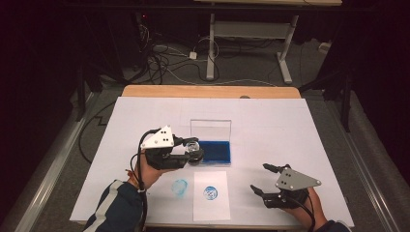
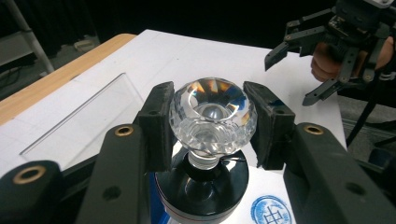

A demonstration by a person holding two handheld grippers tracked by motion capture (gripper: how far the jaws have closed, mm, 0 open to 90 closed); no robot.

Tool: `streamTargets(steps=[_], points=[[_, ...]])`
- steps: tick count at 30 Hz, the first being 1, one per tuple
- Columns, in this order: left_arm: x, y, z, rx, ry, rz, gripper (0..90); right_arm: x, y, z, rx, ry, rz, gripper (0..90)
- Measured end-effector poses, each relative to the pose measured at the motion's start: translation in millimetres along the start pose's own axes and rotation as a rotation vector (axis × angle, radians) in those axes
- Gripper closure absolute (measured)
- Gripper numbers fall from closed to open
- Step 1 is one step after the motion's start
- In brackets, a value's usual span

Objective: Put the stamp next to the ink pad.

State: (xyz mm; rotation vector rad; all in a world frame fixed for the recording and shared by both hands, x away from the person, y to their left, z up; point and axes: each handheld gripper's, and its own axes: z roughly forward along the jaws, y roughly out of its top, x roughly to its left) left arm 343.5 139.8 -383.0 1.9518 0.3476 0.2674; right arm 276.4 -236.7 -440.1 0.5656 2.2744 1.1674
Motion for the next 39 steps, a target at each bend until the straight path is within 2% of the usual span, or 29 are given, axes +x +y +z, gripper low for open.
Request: streamTargets(steps=[16,24,30,34,39], points=[[14.3,-1.7,-7.5,0.043,0.073,0.003,53.9,-0.7,-6.4,-7.2,0.008,-0.005,0.003,23.6],[27.2,-11.2,-6.3,0.082,0.104,-0.004,53.9,1.8,-5.9,-8.4,0.010,-0.003,-0.010,23.6],[38.3,-21.9,-1.4,0.131,0.149,-0.010,53.8,1.0,-6.4,-7.0,0.015,0.002,-0.008,23.6],[44.0,-29.2,1.3,0.145,0.174,-0.014,53.8,1.3,-6.0,-7.4,0.008,-0.002,-0.010,23.3],[49.6,-36.1,4.0,0.147,0.190,-0.039,53.8,1.9,-5.6,-7.4,0.008,-0.001,-0.011,23.1]])
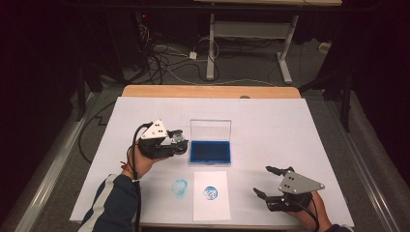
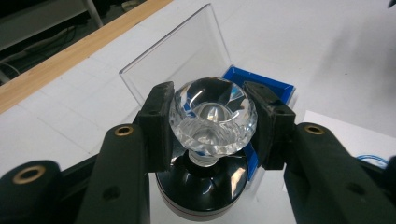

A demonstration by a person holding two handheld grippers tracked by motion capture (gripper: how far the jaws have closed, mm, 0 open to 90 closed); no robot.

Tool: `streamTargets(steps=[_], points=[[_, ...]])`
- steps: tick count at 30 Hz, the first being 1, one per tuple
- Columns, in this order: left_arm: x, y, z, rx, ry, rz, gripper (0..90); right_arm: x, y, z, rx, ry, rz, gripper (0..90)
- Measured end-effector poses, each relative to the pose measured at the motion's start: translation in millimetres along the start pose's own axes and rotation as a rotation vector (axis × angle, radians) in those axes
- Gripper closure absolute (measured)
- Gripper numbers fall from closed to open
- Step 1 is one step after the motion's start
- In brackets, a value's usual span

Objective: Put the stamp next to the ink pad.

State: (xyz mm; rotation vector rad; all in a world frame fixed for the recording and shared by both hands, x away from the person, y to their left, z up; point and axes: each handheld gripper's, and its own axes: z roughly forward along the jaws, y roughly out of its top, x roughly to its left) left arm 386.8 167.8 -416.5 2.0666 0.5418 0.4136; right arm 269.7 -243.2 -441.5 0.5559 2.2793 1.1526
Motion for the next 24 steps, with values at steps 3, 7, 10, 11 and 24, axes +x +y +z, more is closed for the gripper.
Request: streamTargets(steps=[3,7,10,11,24], points=[[1.7,-2.8,3.6,0.006,0.000,-0.010,53.8,0.3,0.1,0.5,0.001,0.003,-0.002,23.1],[4.5,-6.6,7.4,0.024,0.006,-0.021,53.8,1.3,0.0,1.4,0.006,0.013,-0.007,22.8],[6.4,-10.6,10.4,0.035,0.006,-0.032,53.7,1.5,0.0,1.7,0.007,0.016,-0.008,22.8],[6.6,-11.7,11.6,0.043,0.010,-0.029,53.7,1.4,-0.1,1.8,0.007,0.015,-0.009,22.8],[10.3,-21.8,21.4,0.091,0.011,-0.061,53.7,2.4,-0.4,3.3,0.014,0.028,-0.009,22.8]])
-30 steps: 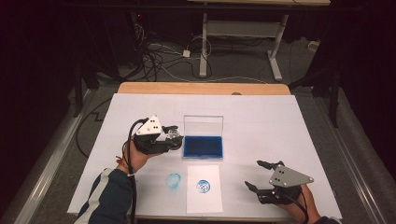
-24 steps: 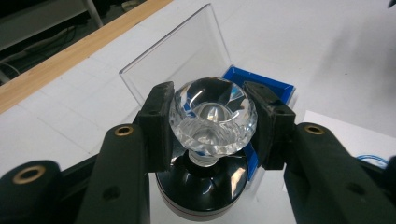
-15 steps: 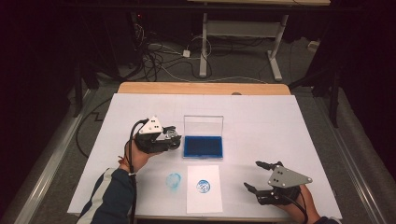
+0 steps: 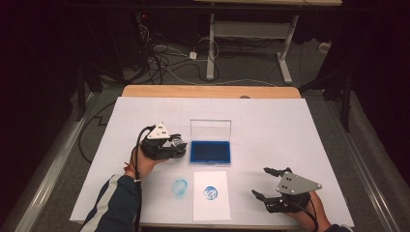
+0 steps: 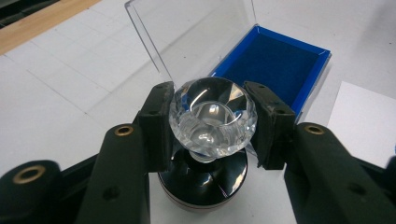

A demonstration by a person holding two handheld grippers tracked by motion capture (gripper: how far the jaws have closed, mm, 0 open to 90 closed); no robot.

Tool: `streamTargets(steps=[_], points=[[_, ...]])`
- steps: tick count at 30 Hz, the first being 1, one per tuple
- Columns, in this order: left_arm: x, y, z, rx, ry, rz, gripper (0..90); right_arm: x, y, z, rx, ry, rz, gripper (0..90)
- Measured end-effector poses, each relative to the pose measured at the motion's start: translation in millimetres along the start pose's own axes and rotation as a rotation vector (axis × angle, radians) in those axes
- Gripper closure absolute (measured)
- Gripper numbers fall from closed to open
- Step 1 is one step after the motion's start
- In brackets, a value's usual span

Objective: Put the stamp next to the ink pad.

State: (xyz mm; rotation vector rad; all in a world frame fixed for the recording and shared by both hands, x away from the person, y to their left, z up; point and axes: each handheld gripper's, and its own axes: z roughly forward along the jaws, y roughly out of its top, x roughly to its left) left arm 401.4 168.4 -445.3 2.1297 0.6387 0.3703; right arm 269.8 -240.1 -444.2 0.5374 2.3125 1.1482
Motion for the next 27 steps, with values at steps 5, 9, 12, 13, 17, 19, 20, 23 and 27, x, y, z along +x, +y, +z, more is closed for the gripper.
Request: streamTargets(steps=[5,9,12,13,17,19,20,23,27], points=[[-0.8,-0.8,3.2,0.020,-0.013,0.000,53.6,-0.2,-0.1,0.1,0.000,0.003,0.002,22.9],[-1.6,-1.3,5.6,0.035,-0.010,0.000,53.6,-0.1,-0.2,0.6,0.002,0.004,0.001,22.9],[-0.9,-2.3,6.0,0.041,-0.003,-0.002,53.6,-0.1,-0.1,0.4,0.001,0.004,0.002,22.8],[-0.3,-2.6,5.9,0.044,-0.002,-0.006,53.5,0.0,-0.1,0.5,0.001,0.004,0.001,22.9],[0.7,-3.9,6.7,0.061,0.010,-0.008,53.5,0.2,-0.2,0.7,0.004,0.005,-0.002,22.8],[1.0,-4.1,7.4,0.068,0.017,-0.007,53.4,0.2,-0.1,0.8,0.004,0.003,0.000,22.8],[1.1,-4.1,7.5,0.066,0.020,-0.010,53.3,0.2,0.0,0.9,0.004,0.004,0.001,22.8],[1.2,-3.5,6.0,0.054,0.031,-0.015,48.2,0.5,0.0,1.3,0.007,0.004,-0.004,22.7],[0.2,-2.1,3.0,0.040,0.041,-0.017,43.5,1.0,0.3,0.8,0.006,0.002,-0.005,22.3]])
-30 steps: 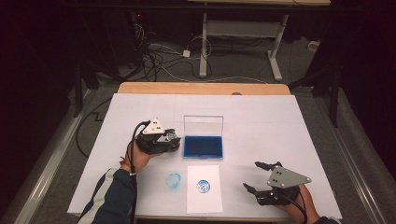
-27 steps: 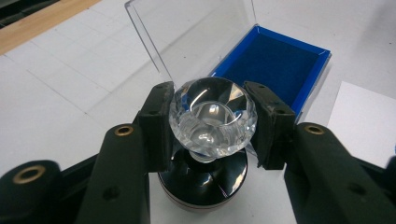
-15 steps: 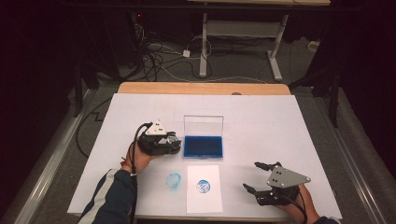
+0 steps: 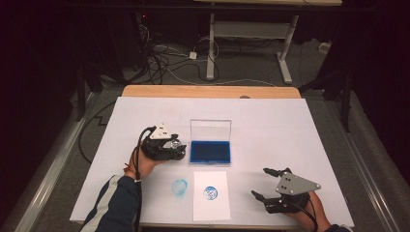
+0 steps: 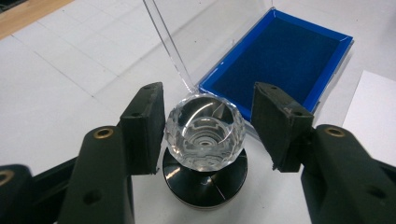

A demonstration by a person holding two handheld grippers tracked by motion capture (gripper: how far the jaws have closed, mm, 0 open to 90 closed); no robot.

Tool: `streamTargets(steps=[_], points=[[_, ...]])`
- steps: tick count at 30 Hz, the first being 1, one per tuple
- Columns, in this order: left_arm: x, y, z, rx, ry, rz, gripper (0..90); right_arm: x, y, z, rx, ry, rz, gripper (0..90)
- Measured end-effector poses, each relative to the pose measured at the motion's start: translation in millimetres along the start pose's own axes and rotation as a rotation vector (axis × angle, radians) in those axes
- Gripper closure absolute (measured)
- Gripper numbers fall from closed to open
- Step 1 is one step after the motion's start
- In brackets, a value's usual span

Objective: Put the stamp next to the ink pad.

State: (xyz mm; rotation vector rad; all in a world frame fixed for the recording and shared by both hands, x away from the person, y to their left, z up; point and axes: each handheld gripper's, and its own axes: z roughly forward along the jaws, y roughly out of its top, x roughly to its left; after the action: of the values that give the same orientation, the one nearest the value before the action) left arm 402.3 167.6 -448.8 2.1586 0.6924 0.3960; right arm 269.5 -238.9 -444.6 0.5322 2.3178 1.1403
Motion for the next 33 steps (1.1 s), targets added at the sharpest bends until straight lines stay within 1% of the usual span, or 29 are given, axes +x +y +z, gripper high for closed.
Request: streamTargets(steps=[1,2,3,4,5,7,8,9,10,12,13,16,17,19,21,23,25,27,28,30,33], points=[[-0.8,0.7,-1.0,-0.007,0.008,0.006,42.7,0.0,0.1,-0.2,-0.001,-0.002,0.002,22.3],[-1.5,1.6,-2.2,-0.014,0.017,0.009,39.2,0.0,0.2,-0.3,-0.002,-0.001,0.003,22.3],[-2.3,2.3,-3.3,-0.021,0.027,0.012,37.9,0.0,0.4,-0.4,-0.003,-0.002,0.003,22.3],[-3.1,3.1,-4.5,-0.033,0.043,0.014,36.2,0.1,0.4,-0.4,-0.003,-0.002,0.002,22.2],[-3.8,3.8,-5.9,-0.050,0.061,0.008,32.7,0.2,0.5,-0.3,-0.002,-0.003,0.001,22.3],[-4.9,5.1,-9.3,-0.083,0.086,0.000,31.7,0.0,0.5,-0.1,-0.002,-0.003,-0.001,22.1],[-6.2,6.0,-10.8,-0.096,0.099,0.005,31.6,0.0,0.7,-0.1,-0.002,-0.006,-0.002,22.0],[-8.1,7.6,-12.2,-0.101,0.118,0.019,29.4,0.1,0.9,-0.1,-0.002,-0.007,-0.005,22.0],[-9.0,8.3,-13.1,-0.102,0.125,0.025,26.6,0.4,1.2,-0.2,-0.002,-0.007,-0.007,22.0],[-11.6,9.8,-14.7,-0.115,0.138,0.030,25.7,1.1,1.2,-0.1,0.001,-0.008,-0.009,22.0],[-12.7,10.3,-15.2,-0.117,0.136,0.035,23.5,1.1,1.1,0.1,0.002,-0.008,-0.012,21.9],[-16.2,12.0,-15.0,-0.110,0.132,0.059,23.4,1.0,1.0,0.0,0.002,-0.008,-0.012,21.9],[-16.9,12.3,-14.7,-0.107,0.132,0.061,23.4,0.9,1.0,-0.2,0.001,-0.008,-0.011,21.9],[-18.3,13.0,-14.3,-0.107,0.117,0.066,23.3,0.7,1.0,-0.4,0.000,-0.009,-0.010,21.9],[-20.4,14.0,-14.2,-0.105,0.120,0.076,23.3,0.7,1.1,-0.4,0.000,-0.011,-0.007,21.9],[-22.7,15.1,-14.9,-0.105,0.111,0.095,23.3,0.8,1.2,-0.6,-0.002,-0.012,-0.009,21.9],[-25.5,16.4,-15.3,-0.101,0.116,0.110,23.3,0.7,1.2,-0.8,-0.003,-0.014,-0.009,21.7],[-27.7,17.2,-15.4,-0.098,0.112,0.120,23.3,0.4,1.5,-0.9,-0.006,-0.015,-0.008,21.7],[-29.0,17.6,-15.0,-0.089,0.120,0.125,23.3,0.4,1.6,-1.0,-0.009,-0.014,-0.009,21.6],[-31.5,18.4,-15.2,-0.083,0.123,0.138,23.2,0.7,1.9,-1.4,-0.011,-0.015,-0.012,21.6],[-35.0,19.9,-17.9,-0.103,0.129,0.144,23.0,0.5,1.8,-1.7,-0.013,-0.017,-0.011,21.6]])
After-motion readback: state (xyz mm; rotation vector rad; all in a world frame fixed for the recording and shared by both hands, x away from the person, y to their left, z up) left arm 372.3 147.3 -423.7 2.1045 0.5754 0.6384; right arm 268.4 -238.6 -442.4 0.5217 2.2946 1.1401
